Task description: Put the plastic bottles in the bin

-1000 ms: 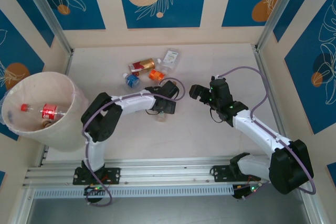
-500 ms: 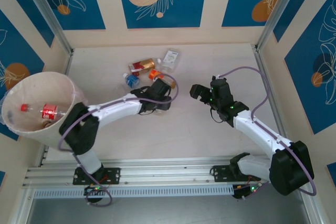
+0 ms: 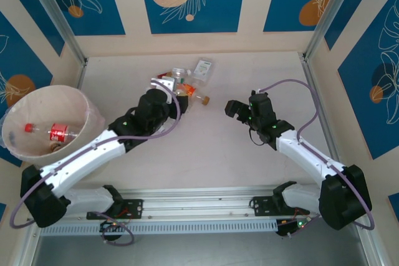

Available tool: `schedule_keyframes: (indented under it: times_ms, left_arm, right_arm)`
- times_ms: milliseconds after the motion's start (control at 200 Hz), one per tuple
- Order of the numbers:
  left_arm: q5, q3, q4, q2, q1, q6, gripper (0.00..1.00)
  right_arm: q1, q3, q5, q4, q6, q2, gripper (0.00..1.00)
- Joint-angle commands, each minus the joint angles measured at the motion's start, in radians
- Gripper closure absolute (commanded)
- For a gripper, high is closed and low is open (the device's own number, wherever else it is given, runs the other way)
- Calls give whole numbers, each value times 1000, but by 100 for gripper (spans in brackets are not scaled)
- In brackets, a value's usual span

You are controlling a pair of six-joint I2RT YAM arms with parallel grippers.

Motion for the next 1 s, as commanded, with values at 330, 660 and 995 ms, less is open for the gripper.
schedule_keyframes:
  times_ms: [330,660,995]
  left_arm:
    - [-346,82,81,-229,44,310,100]
    - [-1104,580,-626,51,181,-189,100]
    - [-1143,407,-629,-144,382,-269,100]
  right_arm:
    - [-6,34,-29,23,34,25,0]
    - [-3,58,-61,30,40,65,0]
    - [-1,56,-62,27,39,77,1]
